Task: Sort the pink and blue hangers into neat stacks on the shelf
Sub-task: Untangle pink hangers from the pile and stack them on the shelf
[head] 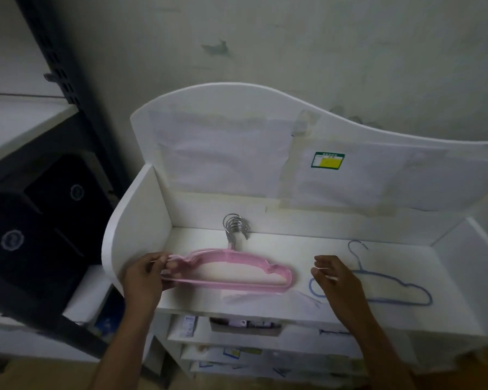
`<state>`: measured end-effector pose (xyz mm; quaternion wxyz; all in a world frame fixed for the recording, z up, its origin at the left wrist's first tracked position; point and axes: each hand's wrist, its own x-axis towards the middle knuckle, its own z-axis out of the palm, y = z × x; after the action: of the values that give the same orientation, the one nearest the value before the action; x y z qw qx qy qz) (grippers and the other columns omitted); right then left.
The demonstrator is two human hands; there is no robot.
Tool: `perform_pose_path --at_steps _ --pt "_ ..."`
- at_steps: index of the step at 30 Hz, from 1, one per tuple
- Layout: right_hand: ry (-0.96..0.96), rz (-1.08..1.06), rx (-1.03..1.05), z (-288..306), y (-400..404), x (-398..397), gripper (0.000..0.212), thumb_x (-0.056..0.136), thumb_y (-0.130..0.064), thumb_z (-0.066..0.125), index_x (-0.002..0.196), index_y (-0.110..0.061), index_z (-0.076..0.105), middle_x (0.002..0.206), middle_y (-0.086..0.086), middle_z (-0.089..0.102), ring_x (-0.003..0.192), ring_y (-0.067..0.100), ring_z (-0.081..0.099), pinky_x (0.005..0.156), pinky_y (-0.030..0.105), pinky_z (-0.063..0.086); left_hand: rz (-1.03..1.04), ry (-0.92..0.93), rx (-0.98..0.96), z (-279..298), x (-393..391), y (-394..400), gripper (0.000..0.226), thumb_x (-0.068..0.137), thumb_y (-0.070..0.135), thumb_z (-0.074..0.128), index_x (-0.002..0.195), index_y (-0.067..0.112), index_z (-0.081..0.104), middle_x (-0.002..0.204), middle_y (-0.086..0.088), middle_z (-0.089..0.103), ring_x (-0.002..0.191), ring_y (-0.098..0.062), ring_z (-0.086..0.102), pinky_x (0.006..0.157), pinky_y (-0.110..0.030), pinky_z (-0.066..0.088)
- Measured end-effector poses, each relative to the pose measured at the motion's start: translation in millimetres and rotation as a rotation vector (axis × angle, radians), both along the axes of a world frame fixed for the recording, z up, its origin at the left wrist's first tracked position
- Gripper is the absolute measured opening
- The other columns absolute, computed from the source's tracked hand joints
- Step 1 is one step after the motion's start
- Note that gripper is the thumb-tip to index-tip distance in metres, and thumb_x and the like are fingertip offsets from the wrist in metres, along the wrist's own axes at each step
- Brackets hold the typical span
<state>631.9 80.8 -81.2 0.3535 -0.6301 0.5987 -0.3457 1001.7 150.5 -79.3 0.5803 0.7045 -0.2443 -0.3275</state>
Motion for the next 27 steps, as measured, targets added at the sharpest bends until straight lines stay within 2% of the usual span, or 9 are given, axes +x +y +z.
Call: perform_pose_path --at_steps 3,5,7,10,13,16,20,23,27 --pt "0.032 -0.004 0.0 2 -1 9 0.026 0.092 -0.022 0.065 0.118 -0.02 0.06 0.111 -0.004 0.066 0.095 -0.001 0.061 0.073 0.008 0.041 -0.011 -0.102 0.02 -5 -1 -2 0.017 0.098 0.006 0.053 0.093 0.008 0.069 0.086 -0.022 0.069 0.069 -0.035 0.068 0.05 -0.03 0.058" --pt "0.051 0.005 -0.01 4 -3 17 0.026 0.092 -0.021 0.065 0.118 -0.019 0.06 0.111 -0.003 0.065 0.095 0.004 0.061 0.074 0.009 0.041 -0.029 -0.321 0.049 -8 2 0 0.019 0.097 0.009 0.057 0.089 0.017 0.072 0.084 -0.012 0.072 0.074 -0.029 0.069 0.066 -0.038 0.06" --pt "0.062 0.02 -0.01 6 -5 25 0.025 0.092 -0.021 0.065 0.116 -0.021 0.059 0.11 -0.005 0.065 0.096 0.001 0.06 0.075 0.01 0.042 -0.047 -0.548 0.091 -9 4 4 0.014 0.094 0.01 0.061 0.095 0.014 0.075 0.087 -0.005 0.073 0.081 -0.022 0.067 0.084 -0.038 0.055" --pt "0.095 0.057 0.001 4 -8 37 0.024 0.091 -0.023 0.065 0.114 -0.028 0.058 0.11 -0.01 0.065 0.097 -0.007 0.058 0.077 0.009 0.042 -0.072 -0.622 0.121 -8 2 4 0.018 0.09 0.005 0.065 0.105 0.01 0.074 0.1 -0.008 0.073 0.092 -0.024 0.067 0.092 -0.038 0.052" --pt "0.142 0.119 0.028 -1 -9 49 0.027 0.091 -0.028 0.066 0.117 -0.027 0.059 0.112 -0.012 0.064 0.101 0.0 0.061 0.085 0.018 0.049 -0.109 -0.688 0.107 -11 0 2 0.023 0.088 0.004 0.068 0.109 0.01 0.073 0.103 -0.01 0.073 0.095 -0.026 0.067 0.09 -0.032 0.05" --pt "0.239 0.143 0.037 -5 -11 59 0.031 0.091 -0.026 0.064 0.121 -0.019 0.061 0.112 -0.006 0.067 0.103 0.009 0.064 0.09 0.029 0.052 -0.184 -0.659 0.131 -15 2 -1 0.029 0.087 -0.002 0.066 0.114 0.007 0.071 0.105 -0.012 0.072 0.092 -0.021 0.066 0.087 -0.026 0.046" --pt "0.349 0.136 0.015 -9 -13 63 0.028 0.094 -0.011 0.057 0.121 -0.012 0.062 0.116 0.002 0.069 0.102 0.014 0.064 0.083 0.018 0.044 -0.222 -0.673 0.201 -21 4 -5 0.035 0.089 -0.007 0.059 0.118 0.008 0.069 0.107 -0.012 0.073 0.092 -0.022 0.067 0.086 -0.026 0.048" --pt "0.413 0.145 0.006 -10 -16 62 0.028 0.095 -0.008 0.054 0.122 -0.011 0.063 0.118 0.004 0.068 0.105 0.017 0.064 0.084 0.017 0.041 -0.218 -0.696 0.251 -22 6 -11 0.037 0.089 -0.007 0.057 0.118 0.011 0.07 0.108 -0.009 0.073 0.094 -0.023 0.068 0.086 -0.025 0.048" --pt "0.463 0.159 0.002 -9 -20 62 0.03 0.096 -0.006 0.051 0.121 -0.013 0.064 0.115 0.003 0.068 0.102 0.016 0.064 0.083 0.017 0.041 -0.243 -0.748 0.256 -21 10 -17 0.032 0.088 -0.004 0.06 0.109 0.016 0.074 0.095 -0.004 0.075 0.079 -0.017 0.068 0.072 -0.022 0.05"
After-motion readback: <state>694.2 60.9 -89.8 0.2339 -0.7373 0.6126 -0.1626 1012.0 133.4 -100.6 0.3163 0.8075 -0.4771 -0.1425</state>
